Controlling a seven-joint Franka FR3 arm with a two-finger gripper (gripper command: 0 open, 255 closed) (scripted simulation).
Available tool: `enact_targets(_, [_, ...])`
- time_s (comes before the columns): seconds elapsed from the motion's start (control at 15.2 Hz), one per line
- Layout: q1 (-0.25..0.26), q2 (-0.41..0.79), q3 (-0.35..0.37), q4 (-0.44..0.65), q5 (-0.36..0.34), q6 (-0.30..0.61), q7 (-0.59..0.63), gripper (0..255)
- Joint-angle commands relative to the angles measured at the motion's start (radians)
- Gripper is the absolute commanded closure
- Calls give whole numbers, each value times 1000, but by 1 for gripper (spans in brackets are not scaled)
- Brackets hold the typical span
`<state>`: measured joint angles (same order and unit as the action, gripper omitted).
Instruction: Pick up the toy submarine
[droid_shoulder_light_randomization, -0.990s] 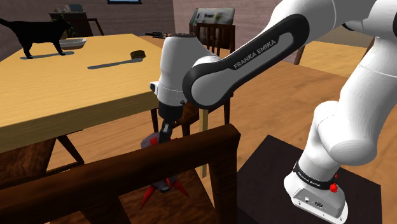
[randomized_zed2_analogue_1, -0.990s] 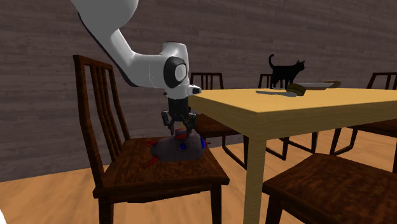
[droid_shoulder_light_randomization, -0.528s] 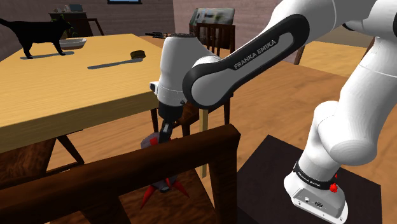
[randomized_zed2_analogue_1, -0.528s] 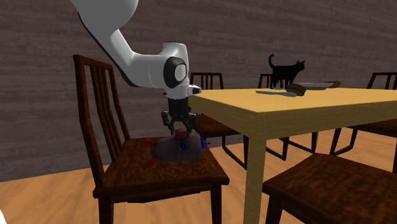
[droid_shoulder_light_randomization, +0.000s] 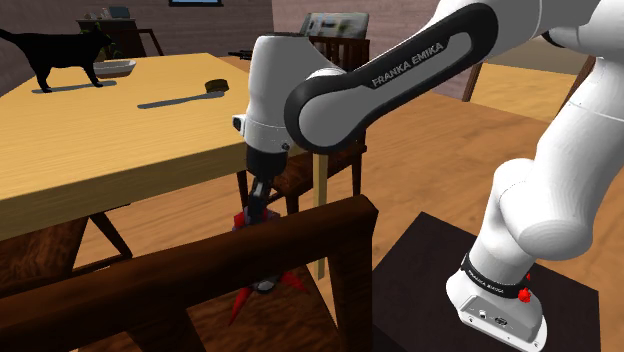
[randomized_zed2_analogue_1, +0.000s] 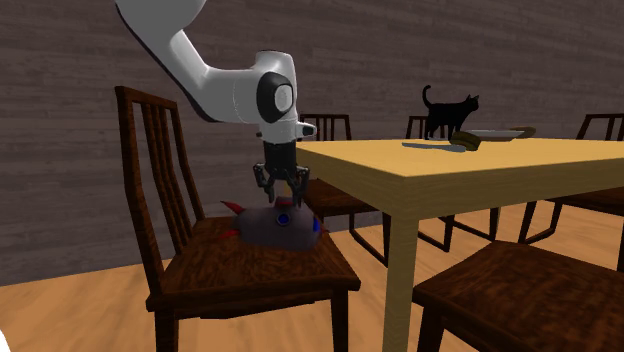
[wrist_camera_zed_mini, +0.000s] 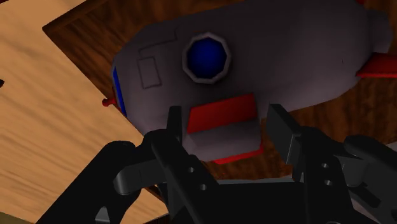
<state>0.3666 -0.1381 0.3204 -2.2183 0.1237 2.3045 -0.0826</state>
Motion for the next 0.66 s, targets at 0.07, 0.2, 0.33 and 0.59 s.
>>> enact_targets(0.07, [-1,-19,-4,27,3,-42,-2,255])
enact_targets(0.2, [-1,-27,-5,46,4,-70,-2,255])
enact_targets(0.33, [-2,-35,-7,66,5,-97,-1,255])
enact_targets(0.59, [-2,-42,-9,88,5,-126,-1,255])
